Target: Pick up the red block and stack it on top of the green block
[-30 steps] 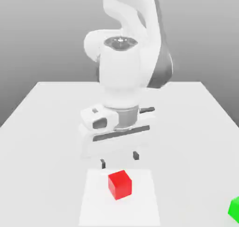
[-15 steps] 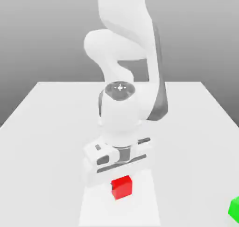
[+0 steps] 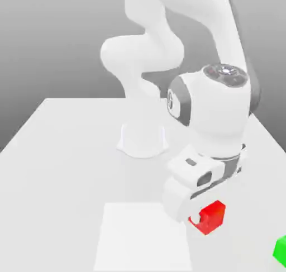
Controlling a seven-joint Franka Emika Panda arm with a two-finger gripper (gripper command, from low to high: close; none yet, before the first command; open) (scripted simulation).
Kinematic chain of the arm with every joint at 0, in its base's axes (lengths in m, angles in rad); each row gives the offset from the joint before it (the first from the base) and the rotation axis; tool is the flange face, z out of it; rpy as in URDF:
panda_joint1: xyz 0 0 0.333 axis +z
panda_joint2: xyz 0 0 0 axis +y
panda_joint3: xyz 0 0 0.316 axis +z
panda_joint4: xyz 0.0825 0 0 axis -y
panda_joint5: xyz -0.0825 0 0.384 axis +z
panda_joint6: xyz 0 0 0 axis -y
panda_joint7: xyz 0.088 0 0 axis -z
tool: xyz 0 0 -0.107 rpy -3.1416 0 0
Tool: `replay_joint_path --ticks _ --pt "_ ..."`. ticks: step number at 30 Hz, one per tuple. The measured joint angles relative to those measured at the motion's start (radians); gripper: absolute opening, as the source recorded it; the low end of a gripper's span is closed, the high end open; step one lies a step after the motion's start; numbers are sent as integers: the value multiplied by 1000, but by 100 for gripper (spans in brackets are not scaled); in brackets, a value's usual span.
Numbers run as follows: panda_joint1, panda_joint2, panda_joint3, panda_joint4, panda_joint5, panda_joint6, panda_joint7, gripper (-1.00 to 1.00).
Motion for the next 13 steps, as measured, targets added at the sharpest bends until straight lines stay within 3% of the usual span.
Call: replay_joint_path --ticks 5,9,10,13 --pt "118 91 66 180 -34 -91 84 -100" --pt "160 219 52 220 -72 -3 122 -100" --pt "165 239 48 222 -78 15 126 100" --pt "165 239 48 222 -78 15 126 100"
